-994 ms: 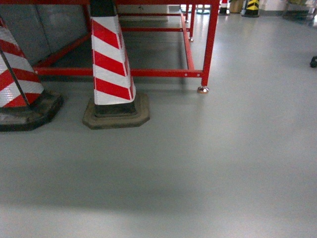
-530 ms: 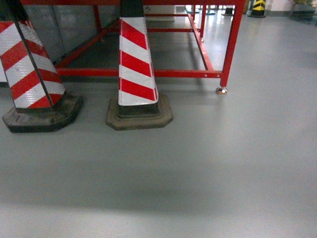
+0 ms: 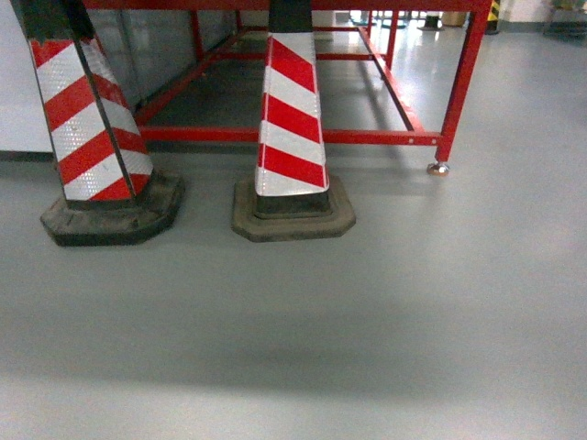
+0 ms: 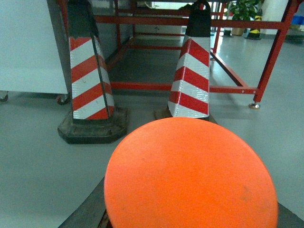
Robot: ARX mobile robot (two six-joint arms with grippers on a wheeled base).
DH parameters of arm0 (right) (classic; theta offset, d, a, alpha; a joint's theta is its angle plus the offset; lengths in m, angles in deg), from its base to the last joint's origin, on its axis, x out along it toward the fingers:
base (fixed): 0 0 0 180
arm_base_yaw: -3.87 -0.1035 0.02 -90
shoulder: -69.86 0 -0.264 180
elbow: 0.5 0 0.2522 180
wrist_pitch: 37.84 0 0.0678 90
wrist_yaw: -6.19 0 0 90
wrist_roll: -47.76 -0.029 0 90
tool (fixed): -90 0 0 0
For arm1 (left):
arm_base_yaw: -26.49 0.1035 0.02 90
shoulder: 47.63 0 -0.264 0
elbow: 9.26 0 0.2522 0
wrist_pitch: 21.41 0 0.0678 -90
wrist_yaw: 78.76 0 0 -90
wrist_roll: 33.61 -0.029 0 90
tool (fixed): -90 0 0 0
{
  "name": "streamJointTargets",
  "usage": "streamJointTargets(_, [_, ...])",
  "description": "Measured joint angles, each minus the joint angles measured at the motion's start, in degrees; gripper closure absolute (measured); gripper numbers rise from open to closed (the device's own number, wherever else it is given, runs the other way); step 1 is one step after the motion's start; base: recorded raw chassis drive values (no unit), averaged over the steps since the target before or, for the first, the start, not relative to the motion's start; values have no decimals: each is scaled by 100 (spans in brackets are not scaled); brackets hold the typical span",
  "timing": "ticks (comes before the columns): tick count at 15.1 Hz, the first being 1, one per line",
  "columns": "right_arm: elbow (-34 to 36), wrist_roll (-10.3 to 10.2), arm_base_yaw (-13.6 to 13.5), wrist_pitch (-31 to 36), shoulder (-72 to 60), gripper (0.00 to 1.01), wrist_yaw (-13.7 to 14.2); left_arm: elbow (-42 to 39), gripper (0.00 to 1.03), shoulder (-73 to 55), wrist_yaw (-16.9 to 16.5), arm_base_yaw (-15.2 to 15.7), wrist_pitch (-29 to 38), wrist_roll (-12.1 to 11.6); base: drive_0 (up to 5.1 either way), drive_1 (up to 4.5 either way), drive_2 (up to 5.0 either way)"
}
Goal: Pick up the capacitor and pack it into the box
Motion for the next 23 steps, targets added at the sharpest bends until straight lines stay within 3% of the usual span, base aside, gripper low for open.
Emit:
streamJointTargets(11, [0,0,0,-11,0,3,7,0,59,0,-4,0,13,0,1,9,-7])
streamJointTargets(23, [0,0,0,-9,0,3,20,0,59,0,-13,0,26,0,2,405,-401])
